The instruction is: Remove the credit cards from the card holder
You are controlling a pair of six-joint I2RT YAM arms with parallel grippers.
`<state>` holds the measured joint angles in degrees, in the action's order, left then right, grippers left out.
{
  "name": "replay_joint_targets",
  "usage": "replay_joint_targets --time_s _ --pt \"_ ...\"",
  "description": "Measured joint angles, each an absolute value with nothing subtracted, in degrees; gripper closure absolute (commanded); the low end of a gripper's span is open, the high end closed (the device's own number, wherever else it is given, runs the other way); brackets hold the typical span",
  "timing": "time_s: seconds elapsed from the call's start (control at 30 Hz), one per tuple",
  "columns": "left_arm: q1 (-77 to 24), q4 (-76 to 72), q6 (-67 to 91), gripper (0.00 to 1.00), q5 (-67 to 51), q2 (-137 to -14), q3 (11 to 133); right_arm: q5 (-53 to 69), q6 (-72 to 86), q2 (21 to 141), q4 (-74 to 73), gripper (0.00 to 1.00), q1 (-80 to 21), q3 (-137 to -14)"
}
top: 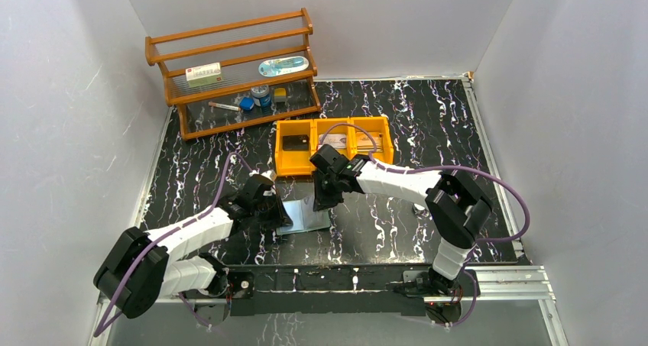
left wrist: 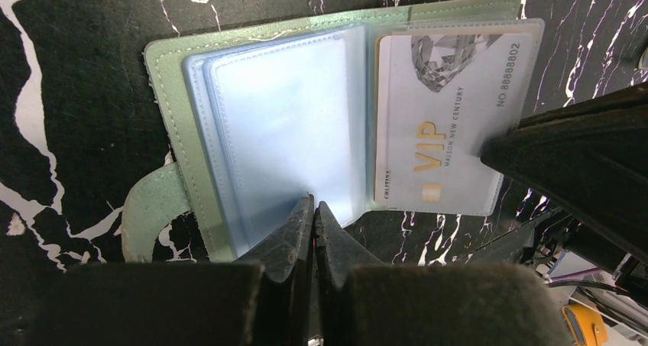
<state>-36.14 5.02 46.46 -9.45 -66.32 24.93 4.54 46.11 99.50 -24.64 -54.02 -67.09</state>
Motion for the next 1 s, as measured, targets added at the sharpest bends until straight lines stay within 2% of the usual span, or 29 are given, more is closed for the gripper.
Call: replay_joint_targets --time_s 0.07,0.17,0.43,0.5,0.57,0.63,0.77,0.8,0.87,1.0 --pt "-36.14 4.89 46.46 1.0 -9.5 -66.32 24.95 2.9 45.78 99.5 -25.82 0.96 -54.02 -67.07" --pt "-36.14 4.78 46.46 1.0 -9.58 -66.32 24.93 1.37 45.34 99.5 -26.92 0.96 -54.02 -67.09" --pt "-36.14 4.78 46.26 1.0 -9.69 -66.65 24.97 -1.17 43.64 102.24 -29.08 0.73 -54.13 -69.04" --pt "-36.14 4.78 46.15 1.0 -9.85 -67.11 25.15 -1.83 43.18 103.79 -29.93 0.72 -54.13 -69.08" --pt "-36.14 4.75 46.04 1.0 -9.89 -67.16 25.19 -2.24 43.09 104.44 -30.39 0.79 -54.13 -69.08" --pt "-36.14 4.75 46.02 1.0 -9.89 -67.16 25.23 -2.72 42.94 104.84 -30.7 0.9 -54.13 -69.08" --pt "-36.14 4.75 46.0 1.0 -9.91 -67.16 25.23 -2.5 42.81 104.84 -30.04 0.94 -54.13 -68.88" --pt "-36.14 4.78 46.0 1.0 -9.91 -67.16 25.23 -2.04 42.83 104.77 -29.5 0.92 -54.13 -68.62" --pt "-36.14 4.78 46.0 1.0 -9.91 -67.16 25.23 -0.78 43.03 104.68 -28.16 0.81 -54.13 -67.92" --pt "-36.14 4.8 45.93 0.95 -10.09 -67.16 25.28 0.49 43.62 104.6 -26.59 0.73 -54.13 -67.26"
